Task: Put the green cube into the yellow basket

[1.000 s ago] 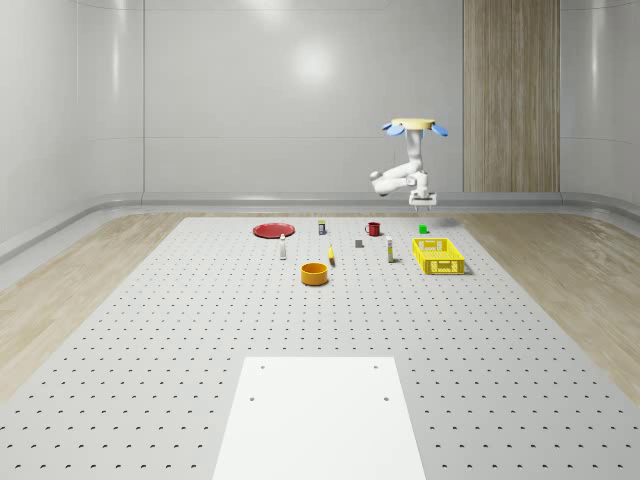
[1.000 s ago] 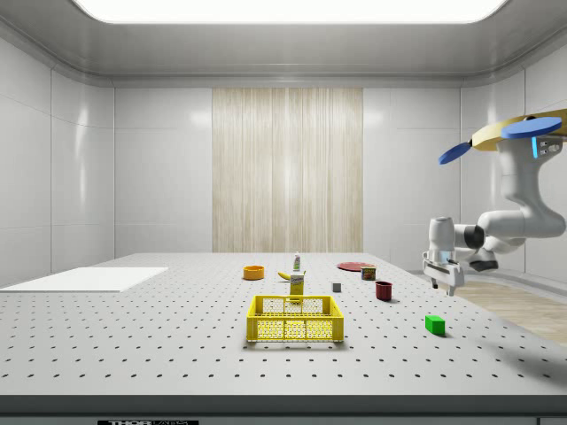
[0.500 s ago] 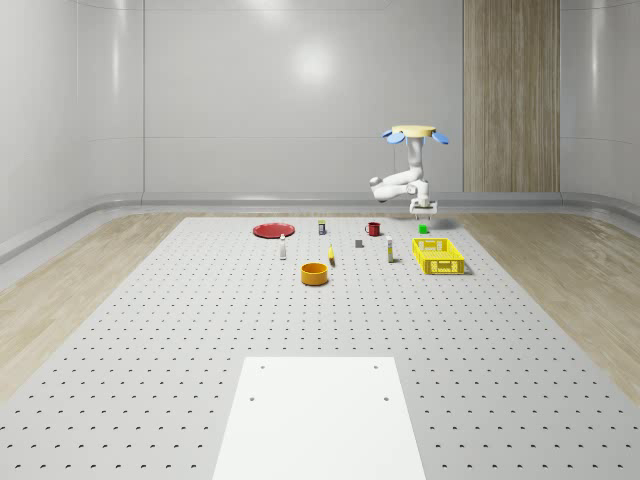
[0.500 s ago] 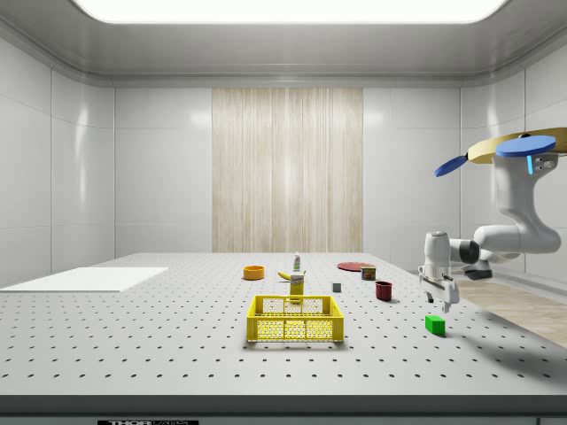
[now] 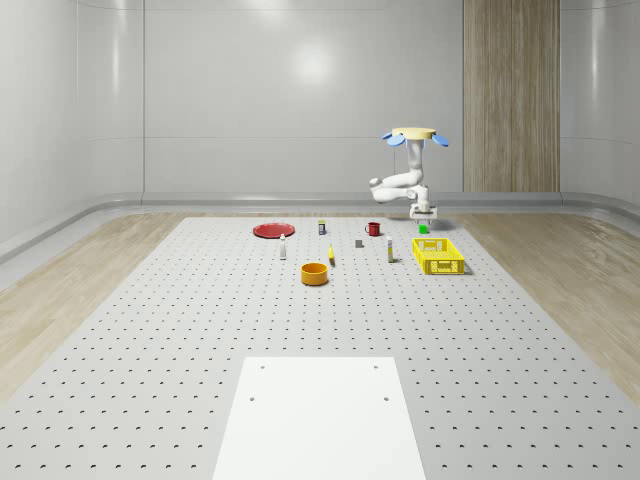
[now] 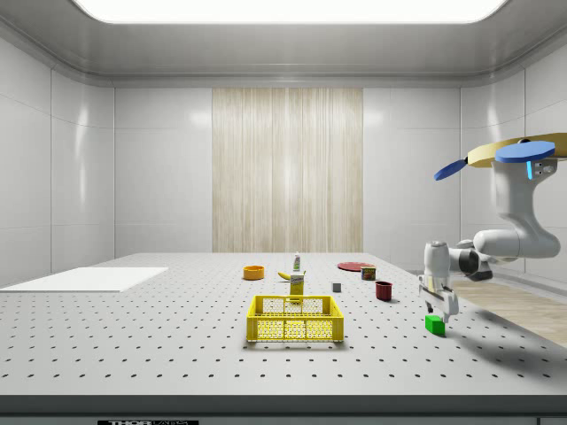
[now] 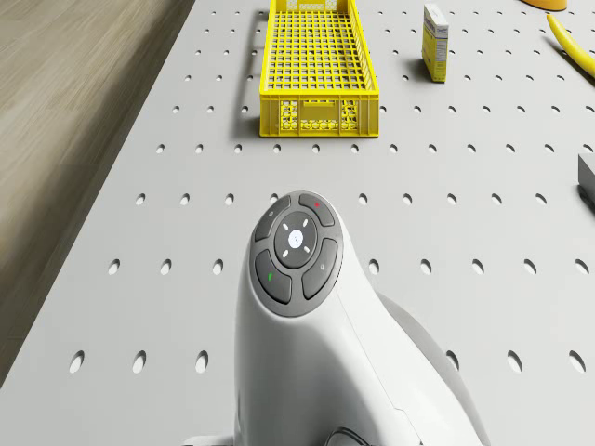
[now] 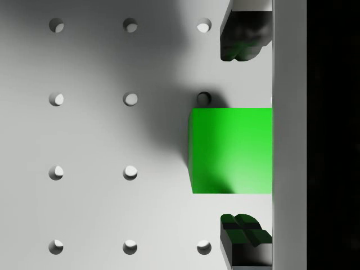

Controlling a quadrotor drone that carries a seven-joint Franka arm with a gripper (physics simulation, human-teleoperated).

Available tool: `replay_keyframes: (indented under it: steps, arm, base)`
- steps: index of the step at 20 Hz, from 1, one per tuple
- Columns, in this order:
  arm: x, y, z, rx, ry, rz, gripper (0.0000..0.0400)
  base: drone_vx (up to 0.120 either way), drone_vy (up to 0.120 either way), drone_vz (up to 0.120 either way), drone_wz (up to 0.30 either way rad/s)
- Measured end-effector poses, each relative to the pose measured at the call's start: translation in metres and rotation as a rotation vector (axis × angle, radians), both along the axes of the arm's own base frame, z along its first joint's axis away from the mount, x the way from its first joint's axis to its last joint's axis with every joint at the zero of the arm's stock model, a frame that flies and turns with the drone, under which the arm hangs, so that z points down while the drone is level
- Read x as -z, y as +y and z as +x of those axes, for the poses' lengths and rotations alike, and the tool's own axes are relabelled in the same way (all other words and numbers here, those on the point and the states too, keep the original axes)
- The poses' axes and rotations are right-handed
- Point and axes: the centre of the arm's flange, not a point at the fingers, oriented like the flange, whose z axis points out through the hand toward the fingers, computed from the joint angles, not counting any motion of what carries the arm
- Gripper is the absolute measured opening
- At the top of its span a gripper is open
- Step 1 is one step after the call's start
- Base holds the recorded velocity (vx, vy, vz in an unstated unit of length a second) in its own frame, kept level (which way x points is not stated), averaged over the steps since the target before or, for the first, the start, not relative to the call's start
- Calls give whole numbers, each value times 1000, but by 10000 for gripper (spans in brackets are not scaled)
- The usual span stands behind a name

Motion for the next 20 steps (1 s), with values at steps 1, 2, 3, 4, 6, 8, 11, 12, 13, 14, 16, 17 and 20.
replay_keyframes:
  steps: [1,2,3,4,6,8,11,12,13,14,16,17,20]
  arm:
    - [-3,1,0,0,0,0,400]
    - [-6,1,0,0,0,0,400]
    - [-8,2,0,0,0,0,400]
    - [-10,2,0,0,0,0,400]
    - [-14,3,0,0,0,0,400]
    - [-18,3,1,0,0,0,400]
    - [-21,4,6,0,0,0,400]
    - [-22,4,7,0,0,0,400]
    - [-23,4,8,0,0,0,400]
    - [-23,4,9,0,0,0,400]
    - [-24,4,10,0,0,0,400]
    - [-25,4,10,0,0,0,400]
    - [-28,4,11,0,0,0,400]
  base:
    - [0,0,0,0]
    - [0,0,0,0]
    - [0,0,0,0]
    - [0,0,0,0]
    - [0,0,0,0]
    - [0,0,0,0]
    - [0,0,0,0]
    - [0,0,0,0]
    - [0,0,0,0]
    - [0,0,0,0]
    - [0,0,0,0]
    - [0,0,0,0]
    - [0,0,0,0]
